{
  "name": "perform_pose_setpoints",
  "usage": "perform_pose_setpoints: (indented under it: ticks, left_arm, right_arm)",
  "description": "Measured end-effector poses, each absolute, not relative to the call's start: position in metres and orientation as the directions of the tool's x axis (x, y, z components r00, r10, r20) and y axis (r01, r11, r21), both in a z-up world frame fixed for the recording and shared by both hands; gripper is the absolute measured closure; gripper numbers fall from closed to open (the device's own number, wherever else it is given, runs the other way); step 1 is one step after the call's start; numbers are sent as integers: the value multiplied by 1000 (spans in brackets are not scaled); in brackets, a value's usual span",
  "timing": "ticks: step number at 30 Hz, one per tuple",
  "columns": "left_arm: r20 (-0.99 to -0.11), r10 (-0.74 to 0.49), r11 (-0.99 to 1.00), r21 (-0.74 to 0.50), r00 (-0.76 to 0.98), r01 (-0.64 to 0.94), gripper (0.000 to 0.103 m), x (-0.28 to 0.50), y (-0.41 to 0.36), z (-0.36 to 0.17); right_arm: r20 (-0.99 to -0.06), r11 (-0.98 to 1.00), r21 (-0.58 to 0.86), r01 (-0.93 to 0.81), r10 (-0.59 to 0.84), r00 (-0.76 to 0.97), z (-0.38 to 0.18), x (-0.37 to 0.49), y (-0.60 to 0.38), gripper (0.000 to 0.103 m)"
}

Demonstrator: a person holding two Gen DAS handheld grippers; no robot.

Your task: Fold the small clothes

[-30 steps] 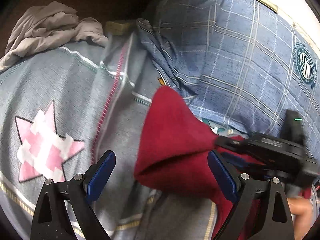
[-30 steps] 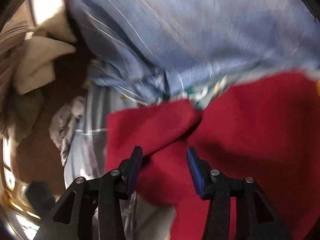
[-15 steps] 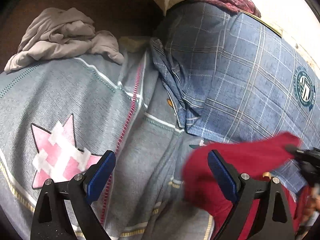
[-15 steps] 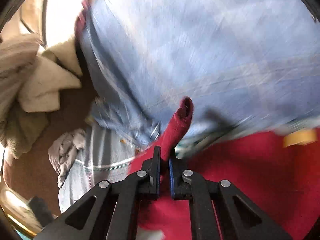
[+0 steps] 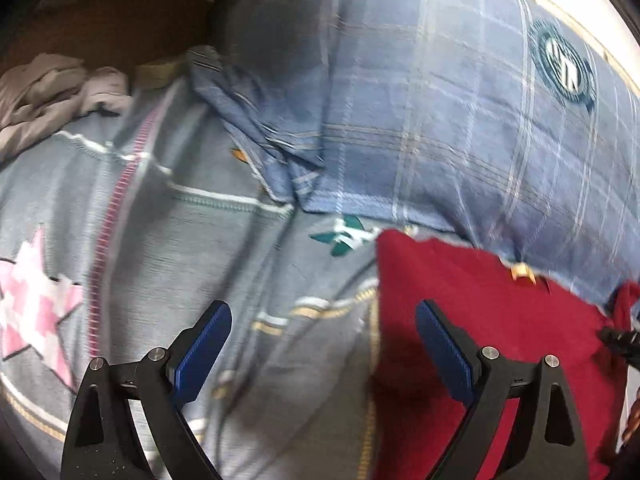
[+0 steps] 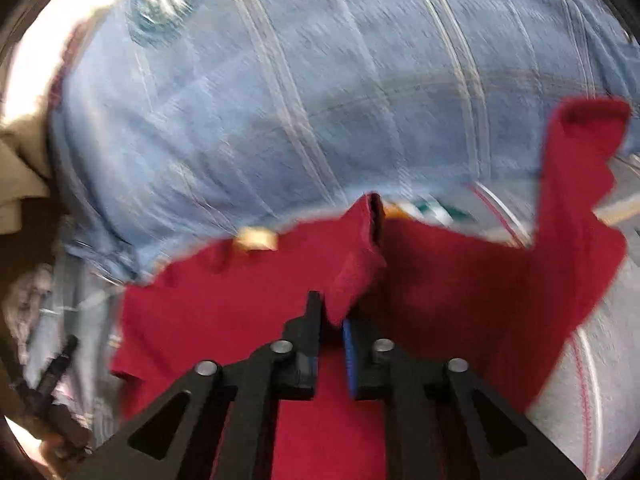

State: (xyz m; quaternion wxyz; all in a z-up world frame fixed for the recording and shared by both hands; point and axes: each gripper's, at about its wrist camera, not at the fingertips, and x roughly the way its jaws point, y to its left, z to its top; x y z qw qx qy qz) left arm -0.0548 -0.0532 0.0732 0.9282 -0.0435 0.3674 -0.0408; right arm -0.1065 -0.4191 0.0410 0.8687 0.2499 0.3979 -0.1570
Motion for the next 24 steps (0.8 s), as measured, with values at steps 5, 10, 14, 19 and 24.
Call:
perform_pose_setpoints:
  ticks: [5,10,14,19,24]
  left_arm:
    - [-698,-139,990,-87,702,110,9,-48,-75,64]
    - [-763,-65,996,-6,643,93,9,-31,-89,38]
    - [-798,-57,997,-18,600,71,7,-17,-90,26]
    - [-799,-56,997,-19,599,68,9,-11,-91,29]
    - [-760,-93,995,-41,643,96,9,-23,-92,44]
  right_arm:
    - [-718,773,330,542,-167,675,63,-144,-430,49]
    - [-699,858,292,422,-109,707,79,-127,-405,50]
    - [-754,903,243,354,-54,655,49,-90,-387,54]
    - [-801,897,167,409,-119,587,24,-68,-391,55]
    - [-772,908,181,378,-107,626,48,-92,-378,51]
